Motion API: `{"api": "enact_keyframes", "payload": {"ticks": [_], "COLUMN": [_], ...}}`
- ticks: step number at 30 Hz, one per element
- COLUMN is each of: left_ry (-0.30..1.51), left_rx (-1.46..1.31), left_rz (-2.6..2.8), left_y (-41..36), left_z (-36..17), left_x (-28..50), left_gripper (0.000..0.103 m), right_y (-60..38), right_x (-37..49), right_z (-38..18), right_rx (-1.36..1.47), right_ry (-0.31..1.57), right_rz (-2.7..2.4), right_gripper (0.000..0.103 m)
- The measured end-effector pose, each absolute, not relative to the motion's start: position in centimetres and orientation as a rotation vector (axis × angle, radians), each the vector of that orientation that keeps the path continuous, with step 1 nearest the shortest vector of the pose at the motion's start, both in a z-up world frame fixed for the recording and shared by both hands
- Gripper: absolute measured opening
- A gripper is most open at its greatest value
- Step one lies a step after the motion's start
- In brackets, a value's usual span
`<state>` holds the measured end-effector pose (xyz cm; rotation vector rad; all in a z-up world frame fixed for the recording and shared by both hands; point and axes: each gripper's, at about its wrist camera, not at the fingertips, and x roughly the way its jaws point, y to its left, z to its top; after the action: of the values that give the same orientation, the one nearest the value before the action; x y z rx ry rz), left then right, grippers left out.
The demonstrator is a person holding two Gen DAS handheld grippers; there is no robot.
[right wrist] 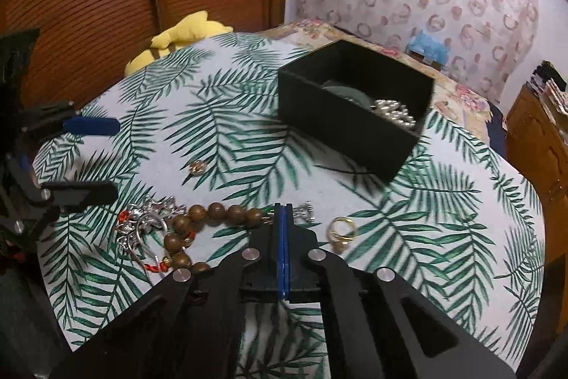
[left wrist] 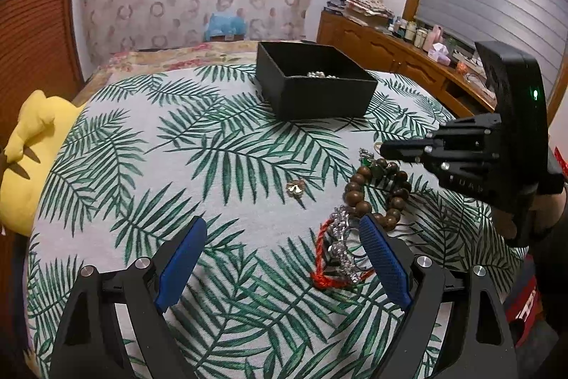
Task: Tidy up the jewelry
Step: 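Move the right gripper to the brown bead bracelet and grasp its green bead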
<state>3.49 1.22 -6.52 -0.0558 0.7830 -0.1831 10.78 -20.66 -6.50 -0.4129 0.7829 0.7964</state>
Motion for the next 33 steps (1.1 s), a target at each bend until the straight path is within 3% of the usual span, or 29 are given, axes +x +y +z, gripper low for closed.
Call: {"api": "enact_keyframes", "payload": {"ticks": [18, 25, 33], "left_ry": [0.8, 0.796, 0.799], "left_rx": [-0.051, -0.059, -0.057], "left_rz": [-0.21, -0.204, -0.206], "left_y": [0.2, 0.6, 0.7], "left_z": [-7.0, -7.1, -7.2], "left_x": [4.5, 4.2, 4.1], "left_gripper": [0.084, 0.084, 0.084], "right_y": [-20.2, -20.2, -19.7], "right_x": [9.9, 9.8, 10.3], "right_z": [-7.7, -7.1, -7.5], "right_rx": [-0.435, -0.441, -0.462], "right_ry": [0.813, 0.791, 0.801], "right_rz": [0.836, 0.82, 0.819], "right_gripper": [0.002, 0.02, 0.02]}}
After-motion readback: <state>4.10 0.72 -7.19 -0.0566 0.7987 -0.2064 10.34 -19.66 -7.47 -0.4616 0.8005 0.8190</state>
